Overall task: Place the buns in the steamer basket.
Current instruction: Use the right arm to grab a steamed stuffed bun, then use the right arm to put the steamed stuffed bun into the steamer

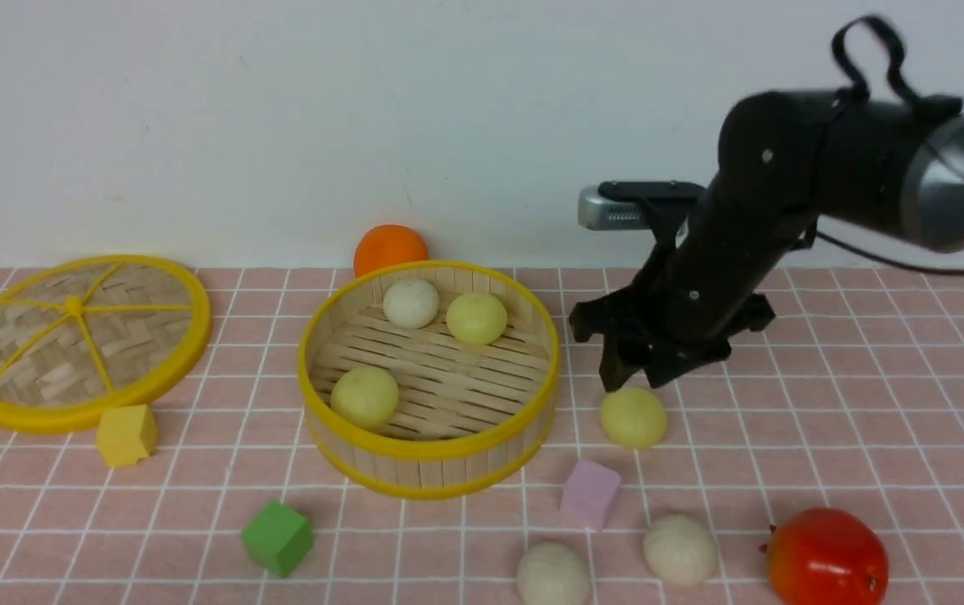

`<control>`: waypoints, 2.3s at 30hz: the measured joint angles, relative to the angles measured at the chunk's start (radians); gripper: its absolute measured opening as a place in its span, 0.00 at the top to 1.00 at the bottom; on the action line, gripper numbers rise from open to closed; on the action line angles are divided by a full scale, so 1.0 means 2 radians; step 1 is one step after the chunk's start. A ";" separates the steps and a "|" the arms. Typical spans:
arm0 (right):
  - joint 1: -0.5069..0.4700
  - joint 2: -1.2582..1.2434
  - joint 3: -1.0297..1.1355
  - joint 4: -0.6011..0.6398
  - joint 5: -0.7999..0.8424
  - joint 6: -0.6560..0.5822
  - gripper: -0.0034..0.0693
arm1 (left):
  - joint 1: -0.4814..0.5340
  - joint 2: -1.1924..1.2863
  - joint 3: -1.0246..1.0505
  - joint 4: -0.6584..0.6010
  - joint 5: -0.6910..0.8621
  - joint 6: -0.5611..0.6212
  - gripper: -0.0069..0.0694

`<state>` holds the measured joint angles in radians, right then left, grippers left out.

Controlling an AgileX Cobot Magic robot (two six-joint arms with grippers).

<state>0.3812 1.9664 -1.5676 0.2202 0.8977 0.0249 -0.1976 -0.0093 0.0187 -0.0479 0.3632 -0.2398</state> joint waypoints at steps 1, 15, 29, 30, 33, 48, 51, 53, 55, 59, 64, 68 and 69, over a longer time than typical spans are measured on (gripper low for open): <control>-0.010 0.014 0.000 0.001 -0.014 0.009 0.47 | 0.000 0.000 0.000 0.000 0.000 0.000 0.74; -0.046 0.056 -0.002 0.058 -0.040 0.022 0.48 | 0.000 0.000 0.000 0.000 0.000 0.000 0.72; -0.043 0.061 -0.004 0.052 -0.036 0.010 0.59 | 0.000 0.000 0.000 0.000 0.000 0.000 0.71; -0.043 0.062 -0.004 0.051 -0.036 0.010 0.60 | 0.000 0.000 0.000 0.000 0.000 0.000 0.71; -0.043 0.066 -0.005 0.041 -0.036 0.009 0.75 | 0.000 0.000 0.000 0.000 0.000 0.000 0.71; -0.043 0.064 -0.031 0.047 -0.012 0.006 0.94 | 0.000 0.000 0.000 0.000 0.000 0.000 0.70; -0.043 0.054 -0.054 0.047 -0.002 0.005 0.94 | 0.000 0.000 0.000 0.000 0.000 0.000 0.70; -0.043 0.039 -0.085 0.053 0.005 0.003 0.94 | 0.000 0.000 0.000 0.000 0.000 0.000 0.70; -0.043 0.035 -0.097 0.061 0.008 0.001 0.94 | 0.000 0.000 0.000 0.000 0.000 0.000 0.70; -0.030 0.027 -0.133 0.107 0.005 -0.021 0.94 | 0.000 0.000 0.000 0.000 0.000 0.000 0.70; 0.001 0.037 -0.135 0.140 -0.027 -0.053 0.94 | 0.000 0.000 0.000 0.000 0.000 0.000 0.70; 0.017 0.063 -0.136 0.147 -0.056 -0.065 0.94 | 0.000 0.000 0.000 0.000 0.000 0.000 0.70; 0.018 0.069 -0.136 0.148 -0.060 -0.065 0.94 | 0.000 0.000 0.000 0.000 0.000 0.000 0.70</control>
<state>0.4181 2.1045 -1.8387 0.5156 0.7777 -0.1047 -0.1976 -0.0093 0.0187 -0.0479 0.3632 -0.2403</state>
